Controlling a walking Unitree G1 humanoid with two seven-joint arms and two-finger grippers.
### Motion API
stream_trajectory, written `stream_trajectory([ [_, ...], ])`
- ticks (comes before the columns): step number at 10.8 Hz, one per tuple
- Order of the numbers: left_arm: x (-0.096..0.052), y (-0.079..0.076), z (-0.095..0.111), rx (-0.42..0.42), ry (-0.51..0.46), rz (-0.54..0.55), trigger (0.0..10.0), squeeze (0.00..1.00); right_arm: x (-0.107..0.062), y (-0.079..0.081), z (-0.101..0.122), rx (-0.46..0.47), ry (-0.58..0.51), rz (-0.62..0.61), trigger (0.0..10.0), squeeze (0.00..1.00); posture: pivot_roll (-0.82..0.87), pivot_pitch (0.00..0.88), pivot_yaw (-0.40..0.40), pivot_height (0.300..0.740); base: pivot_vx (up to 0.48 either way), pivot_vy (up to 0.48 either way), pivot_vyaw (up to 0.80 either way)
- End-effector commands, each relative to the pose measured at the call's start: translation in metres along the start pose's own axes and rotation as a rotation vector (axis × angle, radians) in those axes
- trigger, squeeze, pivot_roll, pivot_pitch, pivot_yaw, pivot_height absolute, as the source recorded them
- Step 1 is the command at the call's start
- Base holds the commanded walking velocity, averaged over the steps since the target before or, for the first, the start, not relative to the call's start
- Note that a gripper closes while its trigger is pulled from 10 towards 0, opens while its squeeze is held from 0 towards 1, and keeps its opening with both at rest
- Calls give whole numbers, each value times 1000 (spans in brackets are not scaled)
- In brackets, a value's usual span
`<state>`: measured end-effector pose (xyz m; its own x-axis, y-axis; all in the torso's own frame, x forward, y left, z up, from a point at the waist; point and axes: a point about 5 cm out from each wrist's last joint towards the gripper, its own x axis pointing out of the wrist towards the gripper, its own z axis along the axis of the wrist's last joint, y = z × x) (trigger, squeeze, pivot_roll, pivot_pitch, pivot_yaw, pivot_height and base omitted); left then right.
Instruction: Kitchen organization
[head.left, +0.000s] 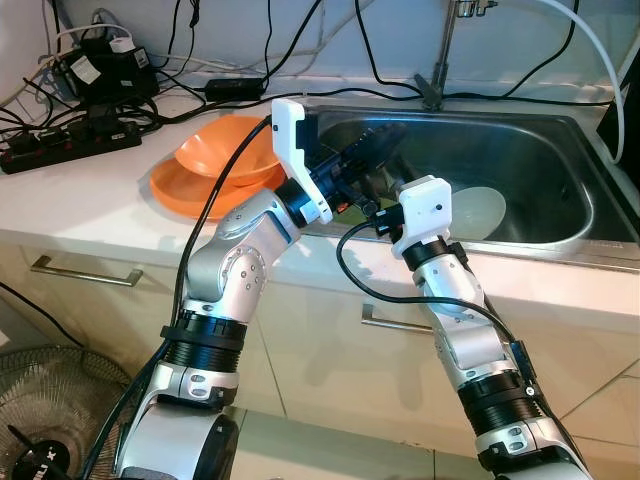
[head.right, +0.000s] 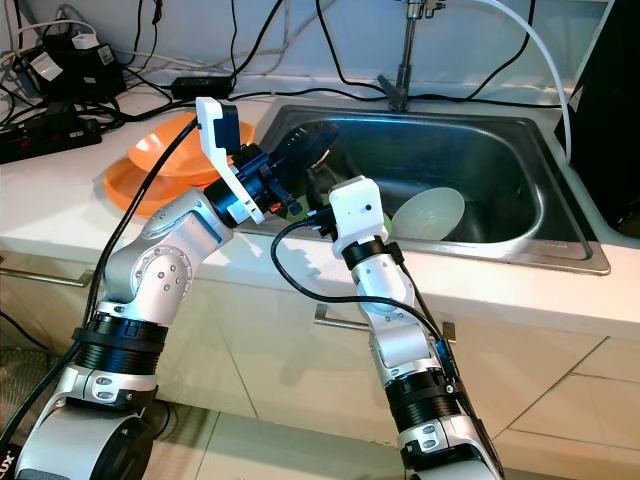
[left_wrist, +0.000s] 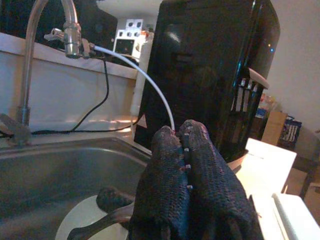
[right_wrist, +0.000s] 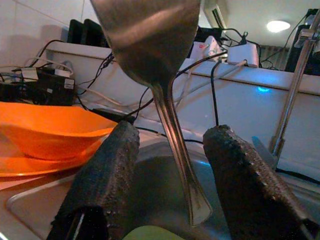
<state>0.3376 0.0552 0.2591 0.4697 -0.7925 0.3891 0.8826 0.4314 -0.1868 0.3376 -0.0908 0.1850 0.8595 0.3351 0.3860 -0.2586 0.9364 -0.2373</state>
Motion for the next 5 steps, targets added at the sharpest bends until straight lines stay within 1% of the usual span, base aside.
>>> stream_trajectory([
  [1,1,-4,5,-5,-15,-35,10000,0,3,-1,3,16,-18,-11,0,0,125,0,85,740,0,0,0],
  [5,2,-7,-1,-43,-7,-41,10000,0,3,0,1,33,-10,-19,0,0,129,0,86,740,0,0,0],
])
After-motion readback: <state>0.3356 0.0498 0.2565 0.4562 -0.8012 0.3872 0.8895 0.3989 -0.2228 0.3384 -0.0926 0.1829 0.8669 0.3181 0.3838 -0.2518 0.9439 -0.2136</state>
